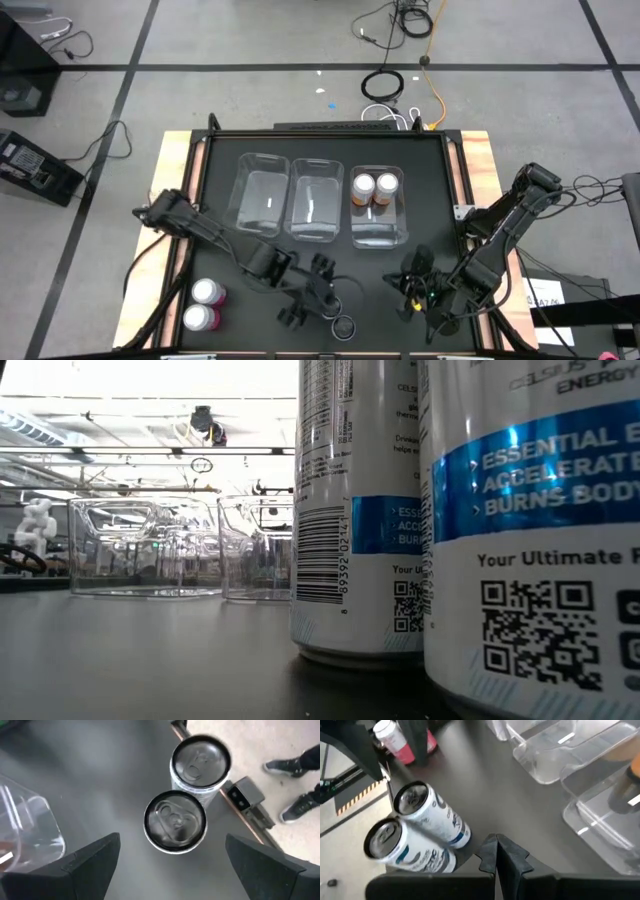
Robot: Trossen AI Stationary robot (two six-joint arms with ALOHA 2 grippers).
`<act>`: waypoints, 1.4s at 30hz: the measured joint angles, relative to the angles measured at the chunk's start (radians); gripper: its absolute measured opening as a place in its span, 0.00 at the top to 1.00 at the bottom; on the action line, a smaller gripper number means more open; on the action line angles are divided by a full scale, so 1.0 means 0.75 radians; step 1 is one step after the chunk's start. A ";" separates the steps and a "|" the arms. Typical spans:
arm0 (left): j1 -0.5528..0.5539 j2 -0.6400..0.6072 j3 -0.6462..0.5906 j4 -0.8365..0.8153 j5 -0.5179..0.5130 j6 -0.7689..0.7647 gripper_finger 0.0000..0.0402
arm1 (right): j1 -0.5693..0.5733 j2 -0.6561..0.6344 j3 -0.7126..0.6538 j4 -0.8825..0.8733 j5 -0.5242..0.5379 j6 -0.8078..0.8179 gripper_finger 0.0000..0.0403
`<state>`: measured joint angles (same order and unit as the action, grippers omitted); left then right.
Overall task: Sort soda cans
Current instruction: Put the top white-blue soda can into the middle transparent bin
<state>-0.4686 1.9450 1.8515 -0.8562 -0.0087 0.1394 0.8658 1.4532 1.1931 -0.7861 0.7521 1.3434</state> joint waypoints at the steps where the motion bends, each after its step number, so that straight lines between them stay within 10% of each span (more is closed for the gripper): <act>1: 0.001 0.023 0.025 -0.024 0.000 0.000 0.08 | 0.000 0.000 0.000 0.002 -0.003 -0.001 1.00; 32: 0.006 0.219 0.102 0.022 0.056 -0.004 0.08 | 0.010 0.001 0.000 0.017 -0.068 -0.028 1.00; 42: 0.015 0.219 0.102 0.023 0.094 -0.037 0.28 | 0.010 0.001 0.000 0.017 -0.069 -0.028 1.00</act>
<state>-0.4575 2.1090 1.9278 -0.8387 0.0620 0.1116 0.8734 1.4540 1.1931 -0.7734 0.7006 1.3226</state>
